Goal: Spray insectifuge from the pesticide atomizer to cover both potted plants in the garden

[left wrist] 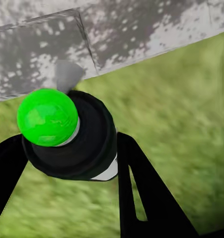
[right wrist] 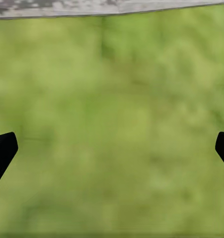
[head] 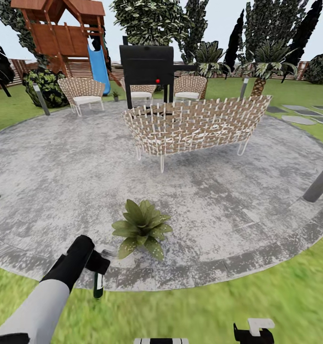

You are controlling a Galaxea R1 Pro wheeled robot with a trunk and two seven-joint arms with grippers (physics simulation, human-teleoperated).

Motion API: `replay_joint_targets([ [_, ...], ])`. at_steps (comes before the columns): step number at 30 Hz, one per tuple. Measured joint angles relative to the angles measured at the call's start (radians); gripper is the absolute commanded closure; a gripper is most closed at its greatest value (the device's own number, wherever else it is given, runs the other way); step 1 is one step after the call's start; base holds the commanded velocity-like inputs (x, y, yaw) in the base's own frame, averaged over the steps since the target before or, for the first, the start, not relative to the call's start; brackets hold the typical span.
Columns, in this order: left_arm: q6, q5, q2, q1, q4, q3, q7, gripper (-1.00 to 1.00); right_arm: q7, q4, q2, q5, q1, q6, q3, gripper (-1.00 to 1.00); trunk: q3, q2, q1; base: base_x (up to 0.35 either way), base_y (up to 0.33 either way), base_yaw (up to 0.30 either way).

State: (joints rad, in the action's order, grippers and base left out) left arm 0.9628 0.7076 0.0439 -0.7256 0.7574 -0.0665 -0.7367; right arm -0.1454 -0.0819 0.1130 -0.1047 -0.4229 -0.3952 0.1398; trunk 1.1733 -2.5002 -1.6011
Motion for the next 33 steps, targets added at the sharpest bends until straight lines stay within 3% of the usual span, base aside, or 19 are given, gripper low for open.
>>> replay_joint_targets([
  [5, 0.041, -0.001, -0.002, -0.068, -0.011, 0.112, -0.081, 1.00, 0.000, 0.000, 0.000, 0.000, 0.000, 0.000, 0.000, -1.00, 0.000, 0.000, 0.000, 0.000, 0.000, 0.000],
  [6, 0.044, -0.003, 0.002, -0.090, -0.025, 0.140, -0.134, 1.00, 0.000, 0.000, 0.000, 0.000, 0.000, 0.000, 0.000, -1.00, 0.000, 0.000, 0.000, 0.000, 0.000, 0.000],
  [8, 0.042, 0.010, 0.008, -0.133, -0.073, 0.158, -0.203, 1.00, 0.000, 0.000, 0.000, 0.000, 0.000, 0.000, 0.000, -1.00, 0.000, 0.000, 0.000, 0.000, 0.000, 0.000],
  [13, 0.040, 0.049, 0.010, -0.244, -0.185, 0.164, -0.314, 1.00, 0.000, 0.000, 0.000, 0.000, 0.000, 0.000, 0.000, -1.00, 0.000, 0.000, 0.000, 0.000, 0.000, 0.000],
  [17, 0.033, 0.108, 0.012, -0.266, -0.229, 0.165, -0.389, 1.00, 0.000, 0.000, 0.000, 0.000, 0.000, 0.000, 0.000, -1.00, 0.000, 0.000, 0.000, 0.000, 0.000, 0.000],
  [19, 0.029, 0.179, 0.011, -0.262, -0.229, 0.165, -0.442, 1.00, 0.000, 0.000, 0.000, 0.000, 0.000, 0.000, 0.000, -1.00, 0.000, 0.000, 0.000, 0.003, 0.000, 0.000],
  [21, 0.030, 0.242, 0.008, -0.257, -0.225, 0.165, -0.456, 1.00, -0.001, 0.000, 0.000, 0.000, 0.000, 0.000, 0.000, -1.00, 0.000, 0.000, 0.000, 0.148, 0.098, 0.000],
  [23, 0.033, 0.274, 0.002, -0.255, -0.222, 0.164, -0.459, 1.00, -0.001, 0.000, 0.000, 0.000, 0.000, 0.001, 0.000, -1.00, 0.000, 0.000, 0.000, 0.239, 0.164, 0.000],
  [33, 0.035, 0.287, 0.010, -0.267, -0.218, 0.159, -0.461, 1.00, 0.000, -0.002, 0.000, 0.000, 0.000, 0.001, 0.000, -1.00, 0.000, 0.000, 0.000, 0.218, 0.058, -0.099],
])
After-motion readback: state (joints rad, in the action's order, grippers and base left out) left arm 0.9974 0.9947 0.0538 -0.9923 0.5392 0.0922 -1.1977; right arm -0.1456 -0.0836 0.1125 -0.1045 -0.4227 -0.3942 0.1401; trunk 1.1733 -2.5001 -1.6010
